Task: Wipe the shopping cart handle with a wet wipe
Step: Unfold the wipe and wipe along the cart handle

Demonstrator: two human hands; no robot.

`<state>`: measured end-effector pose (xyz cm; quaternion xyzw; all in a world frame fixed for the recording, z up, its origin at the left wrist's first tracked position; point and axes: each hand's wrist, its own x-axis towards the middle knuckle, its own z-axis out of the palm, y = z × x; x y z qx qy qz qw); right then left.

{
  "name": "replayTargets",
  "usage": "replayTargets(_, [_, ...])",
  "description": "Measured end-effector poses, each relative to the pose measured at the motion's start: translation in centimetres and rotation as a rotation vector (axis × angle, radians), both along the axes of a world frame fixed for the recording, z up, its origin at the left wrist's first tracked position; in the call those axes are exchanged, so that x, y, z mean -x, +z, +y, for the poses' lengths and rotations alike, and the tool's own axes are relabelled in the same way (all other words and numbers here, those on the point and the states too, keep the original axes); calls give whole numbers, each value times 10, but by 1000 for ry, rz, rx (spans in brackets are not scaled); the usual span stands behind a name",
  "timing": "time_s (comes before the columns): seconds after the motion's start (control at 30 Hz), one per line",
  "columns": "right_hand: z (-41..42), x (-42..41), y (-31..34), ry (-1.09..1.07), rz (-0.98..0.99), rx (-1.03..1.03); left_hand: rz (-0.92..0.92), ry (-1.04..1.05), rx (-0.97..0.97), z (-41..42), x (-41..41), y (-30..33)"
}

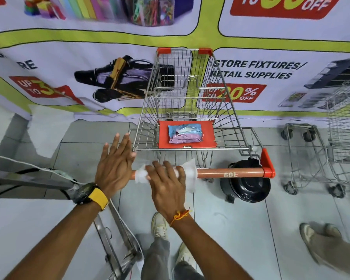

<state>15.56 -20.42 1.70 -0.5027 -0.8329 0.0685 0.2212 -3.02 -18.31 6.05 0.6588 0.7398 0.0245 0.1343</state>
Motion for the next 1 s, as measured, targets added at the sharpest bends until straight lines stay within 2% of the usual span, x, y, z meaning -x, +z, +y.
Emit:
replayTargets(0.13, [15,-50,7,110,-63,-32,-9,-11,-8,2,10,2])
replayTargets(0.3, [43,-152,24,10,-57,18,119,-105,-1,5,12,13])
replayTargets(0.43, [66,-229,46,-155,-295,-76,168,-157,-18,12,-2,18])
replayTargets(0.5, [77,-262,63,-247,-404,-19,151,-174,-32,19,-21,23])
replayTargets(0.63, [95,-311,93,-401,-250,170,91,-313,-48,48,-77,36])
replayTargets(0.7, [99,-325,106,-447,-166,188,42,-383,-65,68,-105,41])
replayTargets(1.0, [96,-362,110,-685,-270,348,12,-637,-105,159,-195,51])
